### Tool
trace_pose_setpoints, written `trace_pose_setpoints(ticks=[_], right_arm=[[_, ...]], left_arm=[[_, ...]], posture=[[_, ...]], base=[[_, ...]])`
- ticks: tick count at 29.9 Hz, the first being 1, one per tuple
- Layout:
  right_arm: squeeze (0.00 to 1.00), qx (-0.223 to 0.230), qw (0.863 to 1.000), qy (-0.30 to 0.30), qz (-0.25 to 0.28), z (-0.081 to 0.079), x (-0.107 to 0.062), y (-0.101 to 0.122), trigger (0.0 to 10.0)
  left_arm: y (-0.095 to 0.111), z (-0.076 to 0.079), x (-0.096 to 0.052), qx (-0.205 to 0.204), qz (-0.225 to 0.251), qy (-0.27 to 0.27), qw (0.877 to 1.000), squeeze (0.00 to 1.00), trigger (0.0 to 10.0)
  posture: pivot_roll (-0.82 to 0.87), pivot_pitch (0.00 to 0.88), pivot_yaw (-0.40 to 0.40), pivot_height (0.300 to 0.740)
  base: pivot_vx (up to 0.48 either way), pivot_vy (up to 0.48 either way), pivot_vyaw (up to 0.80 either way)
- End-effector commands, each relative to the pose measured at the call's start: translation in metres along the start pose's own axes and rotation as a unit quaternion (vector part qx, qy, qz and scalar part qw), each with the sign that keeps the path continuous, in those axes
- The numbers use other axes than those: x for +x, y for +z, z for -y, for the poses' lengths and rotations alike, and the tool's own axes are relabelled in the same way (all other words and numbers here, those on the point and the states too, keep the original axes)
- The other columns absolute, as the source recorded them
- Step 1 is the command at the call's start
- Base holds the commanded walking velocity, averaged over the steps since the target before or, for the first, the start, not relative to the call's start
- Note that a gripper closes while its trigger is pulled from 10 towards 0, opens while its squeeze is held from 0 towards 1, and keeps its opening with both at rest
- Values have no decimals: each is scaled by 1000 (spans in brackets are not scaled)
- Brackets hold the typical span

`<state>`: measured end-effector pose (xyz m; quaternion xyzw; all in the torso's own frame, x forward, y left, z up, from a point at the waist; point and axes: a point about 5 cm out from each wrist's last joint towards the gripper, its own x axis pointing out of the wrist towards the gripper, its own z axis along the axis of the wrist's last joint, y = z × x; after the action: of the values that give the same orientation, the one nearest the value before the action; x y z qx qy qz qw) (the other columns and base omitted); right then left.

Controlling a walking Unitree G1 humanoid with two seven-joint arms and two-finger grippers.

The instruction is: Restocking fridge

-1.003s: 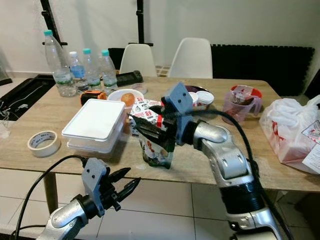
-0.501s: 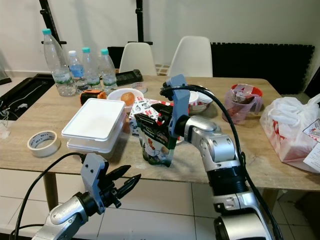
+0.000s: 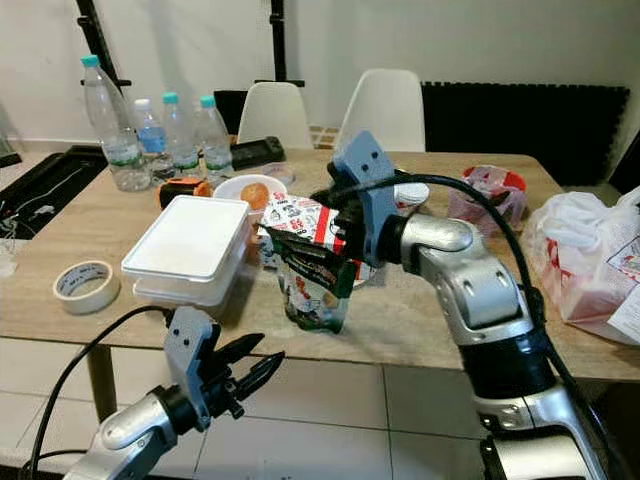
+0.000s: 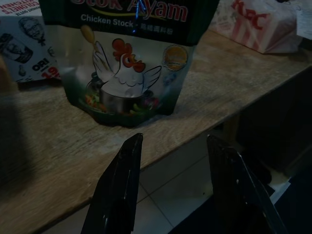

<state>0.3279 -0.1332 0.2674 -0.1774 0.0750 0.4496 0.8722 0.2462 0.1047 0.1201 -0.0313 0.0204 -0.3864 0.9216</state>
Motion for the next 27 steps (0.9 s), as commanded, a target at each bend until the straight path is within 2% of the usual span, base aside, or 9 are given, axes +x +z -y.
trace_pose_setpoints(ticks=[1,3,4,5,6,11,12,18,27], right_arm=[[1000,-9,1000,17,-10,-7,3,0,10000],[1000,-5,999,37,-21,-14,5,-4,10000],[729,3,999,45,-25,-17,7,-7,10000],[729,8,998,49,-26,-19,8,-8,10000],[557,12,998,56,-29,-22,10,-10,10000],[278,14,997,72,-31,-29,13,-13,10000],[0,6,997,66,-42,-29,16,-17,10000],[0,3,997,42,-68,-27,26,-29,10000],[0,69,995,-2,-70,-14,39,-41,10000]], left_arm=[[0,0,0,1,-8,-6,1000,0,10000],[0,0,1,2,-10,-10,1000,0,10000],[0,0,0,2,-11,-11,1000,0,10000],[0,0,0,2,-12,-11,1000,0,10000],[0,0,0,2,-12,-11,1000,0,10000],[0,0,-1,3,-13,-8,1000,0,10000],[0,0,0,3,-13,-8,1000,0,10000],[0,1,1,4,-12,-10,1000,0,10000],[1,1,2,8,-13,-16,1000,0,10000]], posture=[[-65,53,22,740],[-65,52,22,740],[-65,52,22,740],[-65,52,22,740],[-61,51,19,740],[-59,48,17,740],[-60,46,18,740],[-62,43,19,740],[-59,33,15,740]], base=[[0,0,0],[0,0,0],[0,0,0],[0,0,0],[0,0,0],[0,0,0],[0,0,0],[0,0,0],[0,0,0]])
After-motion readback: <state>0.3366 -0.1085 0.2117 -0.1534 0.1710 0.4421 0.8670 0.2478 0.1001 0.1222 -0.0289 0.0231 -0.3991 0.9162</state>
